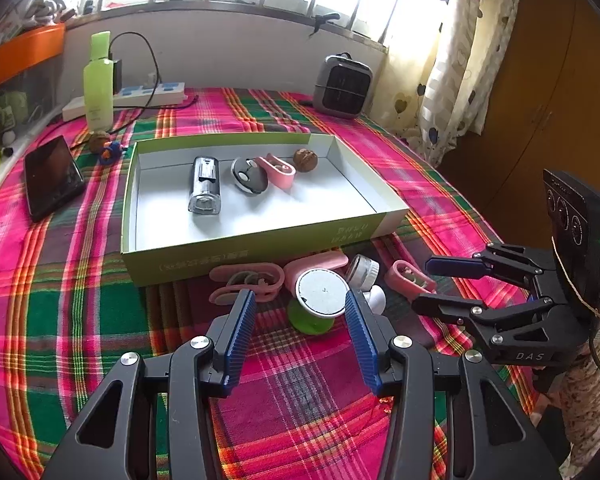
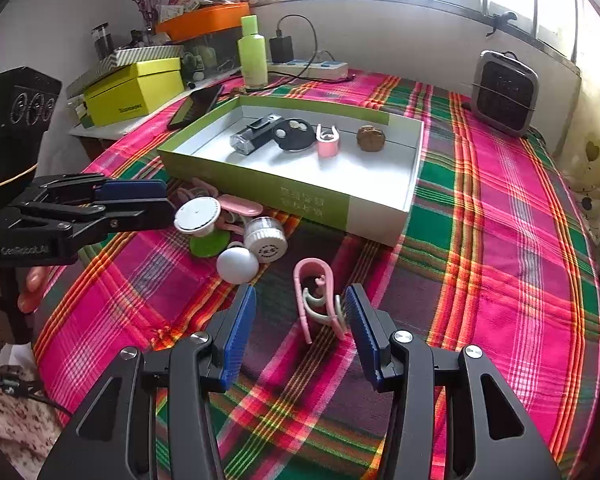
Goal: Organize objects
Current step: 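Move the left gripper to the white-green round container while the right gripper approaches the pink clip, then close the left gripper on the round container while the right gripper closes on the pink clip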
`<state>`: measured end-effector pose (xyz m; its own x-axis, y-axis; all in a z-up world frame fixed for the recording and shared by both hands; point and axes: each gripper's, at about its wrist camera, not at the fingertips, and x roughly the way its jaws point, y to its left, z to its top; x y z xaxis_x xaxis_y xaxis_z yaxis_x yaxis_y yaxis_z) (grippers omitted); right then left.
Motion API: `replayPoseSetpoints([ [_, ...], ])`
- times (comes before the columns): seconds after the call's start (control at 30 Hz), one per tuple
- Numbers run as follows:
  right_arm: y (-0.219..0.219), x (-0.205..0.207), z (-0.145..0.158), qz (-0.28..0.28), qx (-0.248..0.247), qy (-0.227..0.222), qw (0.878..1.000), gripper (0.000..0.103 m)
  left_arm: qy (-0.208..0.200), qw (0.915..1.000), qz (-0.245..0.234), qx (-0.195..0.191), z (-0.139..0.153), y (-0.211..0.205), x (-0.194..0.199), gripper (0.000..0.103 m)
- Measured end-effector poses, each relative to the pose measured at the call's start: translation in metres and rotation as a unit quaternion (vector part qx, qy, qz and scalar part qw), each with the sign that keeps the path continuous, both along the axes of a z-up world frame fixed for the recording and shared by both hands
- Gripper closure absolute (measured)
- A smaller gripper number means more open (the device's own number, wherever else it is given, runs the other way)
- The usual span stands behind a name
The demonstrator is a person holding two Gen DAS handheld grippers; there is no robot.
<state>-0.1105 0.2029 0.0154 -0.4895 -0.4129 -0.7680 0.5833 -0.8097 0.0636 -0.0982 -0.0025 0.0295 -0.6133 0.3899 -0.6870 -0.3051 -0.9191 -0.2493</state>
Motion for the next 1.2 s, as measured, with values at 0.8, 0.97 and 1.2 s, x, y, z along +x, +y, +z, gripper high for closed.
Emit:
replayPoseSetpoints([
  [0.8, -0.011, -0.010, -0.012, -0.041, 0.029, -0.001, 0.999, 0.055, -0.011, 0.9987, 0.011, -0.048, -0.010, 0.027, -0.015, 0.053],
  [0.97, -0.010, -0.011, -0.012, -0.047, 0.029, -0.001, 0.998, 0.055, -0.010, 0.9986, 0.012, -0.050, -0.010, 0.029, -0.015, 0.054],
  [1.2, -0.009, -0.009, -0.012, -0.052, 0.026, 0.000, 0.998, 0.055, -0.011, 0.9986, 0.006, -0.052, -0.011, 0.032, -0.016, 0.067],
])
